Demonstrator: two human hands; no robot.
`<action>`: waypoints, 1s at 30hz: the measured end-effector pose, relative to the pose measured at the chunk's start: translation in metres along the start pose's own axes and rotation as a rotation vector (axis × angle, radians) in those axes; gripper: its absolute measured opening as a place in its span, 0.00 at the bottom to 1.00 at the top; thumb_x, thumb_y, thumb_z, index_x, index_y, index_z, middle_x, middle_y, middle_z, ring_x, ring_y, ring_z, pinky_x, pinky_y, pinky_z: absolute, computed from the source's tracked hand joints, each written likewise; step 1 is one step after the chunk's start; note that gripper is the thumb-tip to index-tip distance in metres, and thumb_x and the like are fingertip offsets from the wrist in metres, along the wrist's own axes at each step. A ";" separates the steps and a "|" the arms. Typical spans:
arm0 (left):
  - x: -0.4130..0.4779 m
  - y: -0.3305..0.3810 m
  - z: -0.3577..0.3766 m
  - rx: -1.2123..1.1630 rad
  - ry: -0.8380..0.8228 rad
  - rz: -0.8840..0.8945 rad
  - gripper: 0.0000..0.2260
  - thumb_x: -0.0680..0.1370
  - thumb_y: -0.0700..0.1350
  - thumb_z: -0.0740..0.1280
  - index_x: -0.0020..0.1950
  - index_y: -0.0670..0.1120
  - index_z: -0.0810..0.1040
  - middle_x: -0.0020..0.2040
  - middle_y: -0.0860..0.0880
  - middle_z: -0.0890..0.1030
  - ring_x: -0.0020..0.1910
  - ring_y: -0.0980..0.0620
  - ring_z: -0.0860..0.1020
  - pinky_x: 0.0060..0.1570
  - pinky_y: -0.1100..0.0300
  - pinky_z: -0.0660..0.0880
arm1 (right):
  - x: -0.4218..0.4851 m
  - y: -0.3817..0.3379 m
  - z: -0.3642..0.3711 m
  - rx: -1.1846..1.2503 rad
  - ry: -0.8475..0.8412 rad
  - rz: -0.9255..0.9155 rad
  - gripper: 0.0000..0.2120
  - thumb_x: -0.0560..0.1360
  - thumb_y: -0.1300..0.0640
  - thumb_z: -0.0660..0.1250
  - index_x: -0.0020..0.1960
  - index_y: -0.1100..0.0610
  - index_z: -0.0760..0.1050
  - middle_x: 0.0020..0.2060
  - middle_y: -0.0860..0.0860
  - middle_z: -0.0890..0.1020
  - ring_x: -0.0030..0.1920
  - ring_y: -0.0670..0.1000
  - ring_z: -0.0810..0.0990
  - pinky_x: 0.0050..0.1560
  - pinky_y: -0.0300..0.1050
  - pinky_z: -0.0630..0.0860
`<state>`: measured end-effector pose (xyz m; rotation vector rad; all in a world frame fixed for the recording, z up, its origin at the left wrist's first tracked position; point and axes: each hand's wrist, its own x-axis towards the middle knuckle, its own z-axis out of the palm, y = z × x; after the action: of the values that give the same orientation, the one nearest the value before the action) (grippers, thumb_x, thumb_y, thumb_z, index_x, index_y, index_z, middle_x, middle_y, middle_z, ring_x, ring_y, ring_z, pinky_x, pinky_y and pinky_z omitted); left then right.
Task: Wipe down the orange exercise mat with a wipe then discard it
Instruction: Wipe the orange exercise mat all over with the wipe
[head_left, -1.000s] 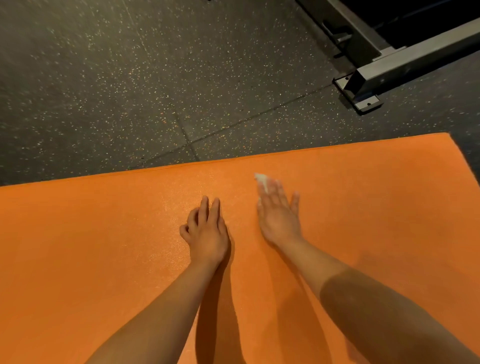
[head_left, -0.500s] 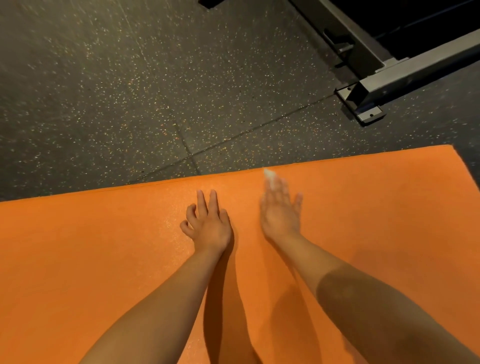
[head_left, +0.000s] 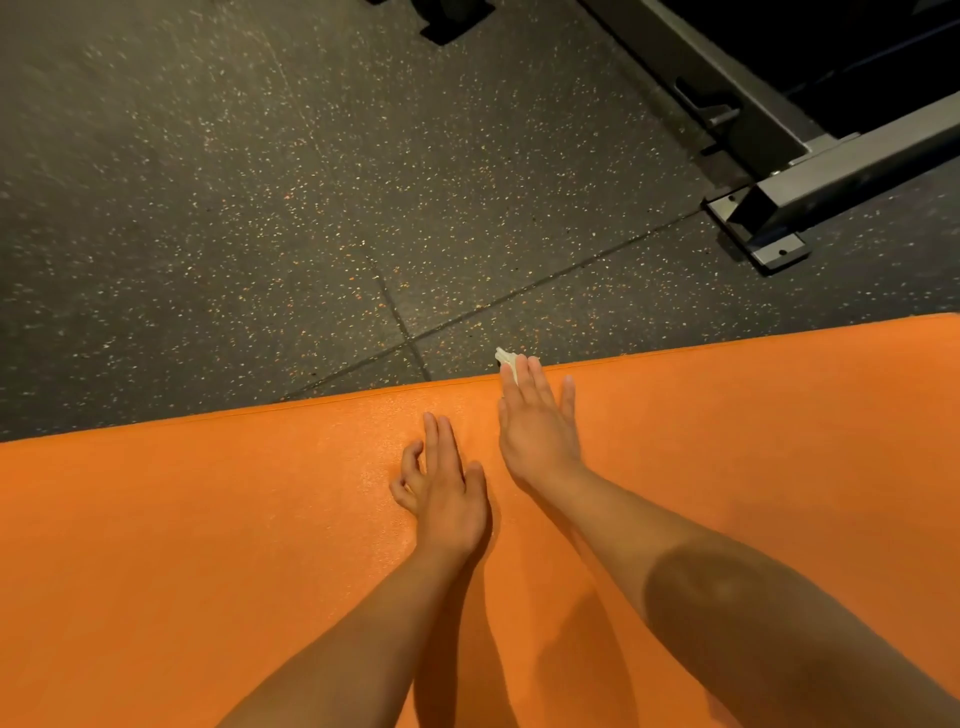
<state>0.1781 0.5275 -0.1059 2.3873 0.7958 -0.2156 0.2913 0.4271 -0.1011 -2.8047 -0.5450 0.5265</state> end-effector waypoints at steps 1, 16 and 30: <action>0.000 -0.001 0.000 -0.012 -0.003 0.007 0.31 0.83 0.50 0.56 0.82 0.54 0.44 0.82 0.59 0.39 0.77 0.53 0.45 0.74 0.45 0.40 | -0.001 -0.006 0.002 0.005 -0.007 -0.023 0.26 0.87 0.52 0.41 0.83 0.52 0.42 0.82 0.50 0.42 0.81 0.48 0.34 0.78 0.61 0.33; -0.102 -0.057 0.001 0.083 0.169 -0.033 0.26 0.82 0.50 0.52 0.81 0.51 0.59 0.81 0.51 0.59 0.75 0.46 0.57 0.71 0.44 0.54 | -0.140 -0.026 0.056 -0.154 -0.172 -0.532 0.27 0.84 0.47 0.34 0.82 0.48 0.36 0.82 0.45 0.39 0.79 0.45 0.32 0.77 0.62 0.33; -0.279 -0.076 0.006 0.139 -0.060 -0.140 0.28 0.80 0.54 0.45 0.81 0.53 0.58 0.82 0.49 0.54 0.78 0.44 0.55 0.75 0.47 0.49 | -0.305 -0.006 0.080 -0.158 -0.408 -0.682 0.34 0.77 0.44 0.31 0.83 0.49 0.38 0.82 0.45 0.39 0.77 0.44 0.30 0.78 0.60 0.32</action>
<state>-0.0919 0.4355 -0.0566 2.4428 0.9484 -0.4093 -0.0063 0.3231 -0.0804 -2.4022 -1.5964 0.9168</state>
